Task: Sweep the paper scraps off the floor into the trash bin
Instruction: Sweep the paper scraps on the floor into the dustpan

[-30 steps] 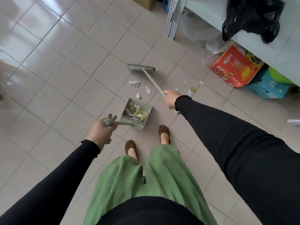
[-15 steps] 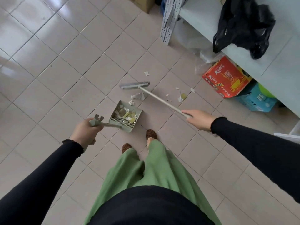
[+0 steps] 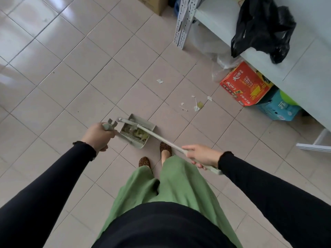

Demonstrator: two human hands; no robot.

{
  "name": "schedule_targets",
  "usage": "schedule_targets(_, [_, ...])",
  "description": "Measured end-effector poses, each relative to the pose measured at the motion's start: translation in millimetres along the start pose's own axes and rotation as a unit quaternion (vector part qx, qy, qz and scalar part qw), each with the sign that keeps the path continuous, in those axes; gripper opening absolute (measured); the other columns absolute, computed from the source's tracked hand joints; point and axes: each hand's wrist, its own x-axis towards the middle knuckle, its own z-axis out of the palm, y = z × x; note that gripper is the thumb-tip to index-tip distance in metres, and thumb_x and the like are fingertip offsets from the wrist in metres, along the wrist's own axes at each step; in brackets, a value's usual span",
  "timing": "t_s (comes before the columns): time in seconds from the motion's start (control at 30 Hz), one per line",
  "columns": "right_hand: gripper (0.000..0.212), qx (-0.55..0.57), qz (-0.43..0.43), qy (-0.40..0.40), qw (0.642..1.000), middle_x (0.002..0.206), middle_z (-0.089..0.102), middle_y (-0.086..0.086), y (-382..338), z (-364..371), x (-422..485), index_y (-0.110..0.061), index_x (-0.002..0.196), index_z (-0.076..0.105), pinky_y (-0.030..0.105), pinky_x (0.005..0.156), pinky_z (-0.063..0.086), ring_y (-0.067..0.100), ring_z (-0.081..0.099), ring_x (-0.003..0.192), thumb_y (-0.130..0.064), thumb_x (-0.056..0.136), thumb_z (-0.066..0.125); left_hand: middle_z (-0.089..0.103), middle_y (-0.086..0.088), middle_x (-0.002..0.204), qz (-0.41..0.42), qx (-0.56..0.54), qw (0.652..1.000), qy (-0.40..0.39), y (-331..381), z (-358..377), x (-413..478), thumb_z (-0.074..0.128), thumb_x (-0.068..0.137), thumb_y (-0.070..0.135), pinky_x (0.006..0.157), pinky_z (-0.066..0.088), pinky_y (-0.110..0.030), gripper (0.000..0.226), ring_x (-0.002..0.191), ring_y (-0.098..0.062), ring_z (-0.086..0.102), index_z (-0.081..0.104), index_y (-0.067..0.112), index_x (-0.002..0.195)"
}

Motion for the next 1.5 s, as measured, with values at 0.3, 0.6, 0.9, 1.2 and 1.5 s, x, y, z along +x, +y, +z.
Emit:
schedule_targets(0.3, [0.054, -0.035, -0.026, 0.071, 0.997, 0.075, 0.054, -0.004, -10.6, 39.0, 7.6, -0.025, 0.151, 0.04, 0.028, 0.047, 0.043, 0.015, 0.046, 0.05, -0.015, 0.099, 0.036, 0.05, -0.015, 0.077, 0.007, -0.009, 1.0, -0.007, -21.6, 4.5, -10.8, 0.058, 0.092, 0.011, 0.044, 0.042, -0.025, 0.016, 0.048, -0.023, 0.045, 0.063, -0.002, 0.101])
schedule_targets(0.6, [0.051, 0.064, -0.02, 0.02, 0.998, 0.072, 0.049, 0.0, 33.7, 30.6, -31.9, -0.036, 0.151, 0.038, 0.022, 0.04, 0.036, 0.007, 0.039, 0.042, -0.022, 0.102, 0.043, 0.049, -0.013, 0.082, 0.028, -0.053, 0.998, 0.001, -36.8, 11.0, -16.4, 0.058, 0.093, 0.011, 0.044, 0.039, -0.025, 0.02, 0.051, -0.022, 0.039, 0.066, 0.011, 0.112])
schedule_targets(0.9, [0.049, 0.107, -0.039, 0.159, 0.981, 0.074, 0.05, 0.004, -3.8, -66.7, 25.1, -0.03, 0.151, 0.04, 0.022, 0.036, 0.035, 0.012, 0.039, 0.049, -0.02, 0.103, 0.043, 0.053, -0.011, 0.08, 0.051, -0.066, 0.997, -0.002, -10.3, 35.2, -0.3, 0.059, 0.093, 0.017, 0.042, 0.039, -0.025, 0.02, 0.05, -0.021, 0.039, 0.067, 0.015, 0.112])
schedule_targets(1.2, [0.047, -0.034, -0.005, 0.185, 0.982, 0.096, 0.058, 0.014, -88.0, -150.4, 128.1, -0.012, 0.144, 0.047, 0.031, 0.058, 0.045, 0.021, 0.051, 0.057, -0.006, 0.1, 0.033, 0.041, -0.004, 0.062, 0.035, -0.055, 0.998, -0.007, 39.1, 54.8, 17.1, 0.055, 0.092, 0.014, 0.046, 0.041, -0.027, 0.011, 0.046, -0.022, 0.04, 0.064, 0.009, 0.098])
schedule_targets(1.5, [0.049, -0.029, 0.034, 0.057, 0.997, 0.073, 0.051, 0.001, 10.2, -107.6, 20.8, -0.034, 0.148, 0.043, 0.022, 0.039, 0.034, 0.01, 0.042, 0.047, -0.02, 0.101, 0.041, 0.042, -0.006, 0.062, 0.032, -0.032, 0.999, 0.0, 45.0, 52.1, 18.1, 0.055, 0.092, 0.013, 0.045, 0.041, -0.028, 0.015, 0.047, -0.024, 0.042, 0.064, 0.003, 0.101])
